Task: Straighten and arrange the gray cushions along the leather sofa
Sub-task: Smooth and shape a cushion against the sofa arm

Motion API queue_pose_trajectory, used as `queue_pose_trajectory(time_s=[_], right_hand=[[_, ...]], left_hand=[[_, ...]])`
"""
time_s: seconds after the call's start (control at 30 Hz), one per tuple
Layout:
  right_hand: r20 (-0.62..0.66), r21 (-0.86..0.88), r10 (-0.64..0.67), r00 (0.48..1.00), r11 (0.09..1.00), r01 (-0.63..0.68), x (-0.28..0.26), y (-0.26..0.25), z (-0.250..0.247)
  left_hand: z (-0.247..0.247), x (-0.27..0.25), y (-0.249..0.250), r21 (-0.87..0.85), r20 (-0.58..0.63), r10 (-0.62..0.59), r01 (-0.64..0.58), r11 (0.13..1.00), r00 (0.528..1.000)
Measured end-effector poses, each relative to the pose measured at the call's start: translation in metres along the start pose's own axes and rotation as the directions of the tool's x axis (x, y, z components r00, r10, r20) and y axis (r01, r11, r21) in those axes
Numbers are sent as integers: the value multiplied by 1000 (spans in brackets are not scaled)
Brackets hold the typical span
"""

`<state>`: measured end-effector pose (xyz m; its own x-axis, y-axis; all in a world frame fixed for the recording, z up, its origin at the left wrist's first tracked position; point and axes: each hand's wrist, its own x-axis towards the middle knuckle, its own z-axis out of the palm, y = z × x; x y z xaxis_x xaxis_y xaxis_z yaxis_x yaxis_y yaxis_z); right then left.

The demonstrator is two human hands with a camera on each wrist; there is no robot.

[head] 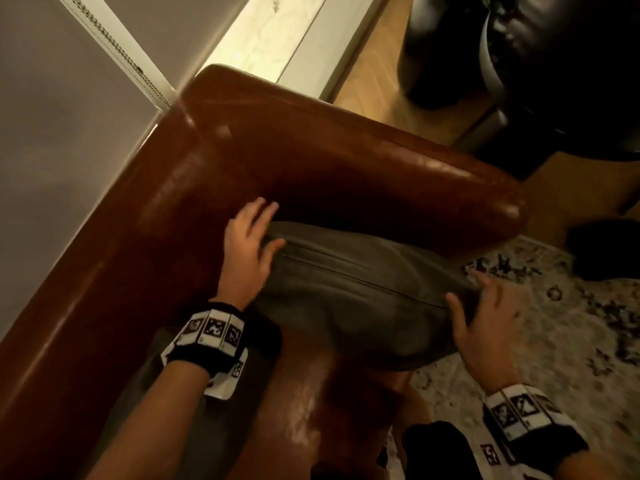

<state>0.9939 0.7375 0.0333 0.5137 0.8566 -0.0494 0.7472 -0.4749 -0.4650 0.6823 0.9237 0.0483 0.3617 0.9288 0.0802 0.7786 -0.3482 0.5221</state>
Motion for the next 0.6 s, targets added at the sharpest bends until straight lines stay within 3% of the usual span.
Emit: queue_pose_trajectory(time_s=[0.03, 0.07, 0.13, 0.2, 0.33, 0.47, 0.53, 0.6], right_hand=[[49, -27, -162, 986, 986, 163, -4, -6, 4], [132, -20, -290, 948, 955, 295, -4, -10, 12], [312, 29, -381, 871, 920, 391, -3, -16, 30], [386, 55, -344, 856, 935, 351, 0, -19, 45], [255, 119, -264, 930, 963, 240, 17, -40, 45], [155, 187, -356, 922, 927, 326, 28, -48, -8], [104, 220, -382, 918, 909, 353, 27, -53, -22], [145, 253, -421, 895, 891, 378, 24, -60, -24]], left_hand=[[5, -4, 0, 23, 139, 131, -136, 990, 982], [9, -7, -3, 36, 272, 184, -201, 979, 944], [16, -10, -12, 88, 417, 141, -195, 977, 898], [23, -10, -13, 153, 380, 99, -168, 974, 920], [27, 11, 13, 289, 233, 219, -282, 915, 948], [-4, 20, 23, 308, 103, 364, -377, 873, 926], [-13, 18, 25, 297, 76, 374, -379, 876, 924], [-19, 19, 30, 338, 99, 343, -356, 871, 934]])
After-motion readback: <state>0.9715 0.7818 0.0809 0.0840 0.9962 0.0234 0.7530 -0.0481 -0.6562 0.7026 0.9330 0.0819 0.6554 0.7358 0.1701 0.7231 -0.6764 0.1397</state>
